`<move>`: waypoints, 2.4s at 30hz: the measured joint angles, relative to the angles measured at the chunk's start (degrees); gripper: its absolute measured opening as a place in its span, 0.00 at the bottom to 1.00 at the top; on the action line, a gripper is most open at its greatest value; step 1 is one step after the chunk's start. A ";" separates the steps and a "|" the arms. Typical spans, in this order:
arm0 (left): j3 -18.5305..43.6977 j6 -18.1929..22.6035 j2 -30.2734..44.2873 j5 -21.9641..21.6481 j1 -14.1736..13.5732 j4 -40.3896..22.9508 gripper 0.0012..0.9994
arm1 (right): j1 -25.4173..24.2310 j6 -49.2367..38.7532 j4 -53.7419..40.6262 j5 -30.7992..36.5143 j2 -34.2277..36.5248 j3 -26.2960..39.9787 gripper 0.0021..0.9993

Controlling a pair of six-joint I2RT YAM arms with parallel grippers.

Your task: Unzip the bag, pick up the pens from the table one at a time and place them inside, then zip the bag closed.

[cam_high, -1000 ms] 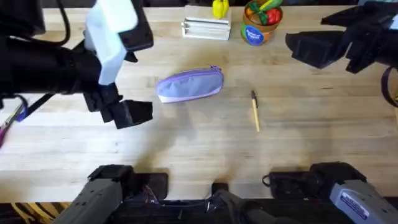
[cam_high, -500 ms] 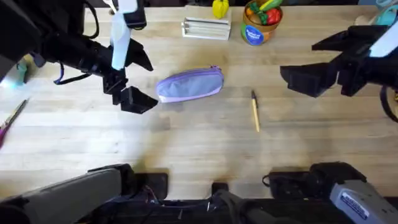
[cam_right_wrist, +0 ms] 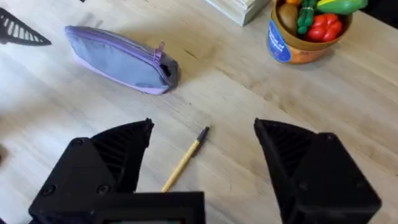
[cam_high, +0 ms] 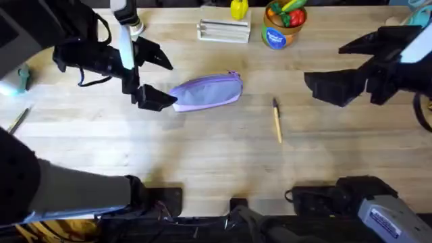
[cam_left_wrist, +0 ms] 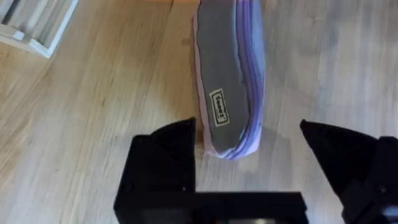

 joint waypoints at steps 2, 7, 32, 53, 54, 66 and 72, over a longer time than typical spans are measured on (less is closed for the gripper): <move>0.00 0.12 1.93 1.60 -0.23 0.09 0.99 | 0.00 -0.01 0.00 0.00 0.00 0.00 1.00; 0.00 0.25 7.21 3.57 -0.87 0.13 0.99 | 0.00 -0.01 0.00 0.00 0.00 0.00 1.00; 0.00 0.25 10.47 4.19 -0.92 1.42 0.99 | 0.00 -0.40 2.64 0.00 0.00 0.00 1.00; 0.00 0.67 10.47 4.17 -1.07 1.63 0.04 | 12.48 8.07 15.01 -8.54 30.30 4.61 1.00; 0.00 0.67 10.45 4.17 -1.07 1.62 0.04 | 12.61 9.63 15.18 -8.59 32.54 6.06 1.00; 0.00 0.67 10.45 4.17 -1.07 1.62 0.04 | 13.80 20.65 20.06 -24.33 49.03 10.49 1.00; 0.00 0.68 10.45 4.17 -1.07 1.62 0.04 | 13.84 22.22 23.31 -27.94 54.47 10.49 0.99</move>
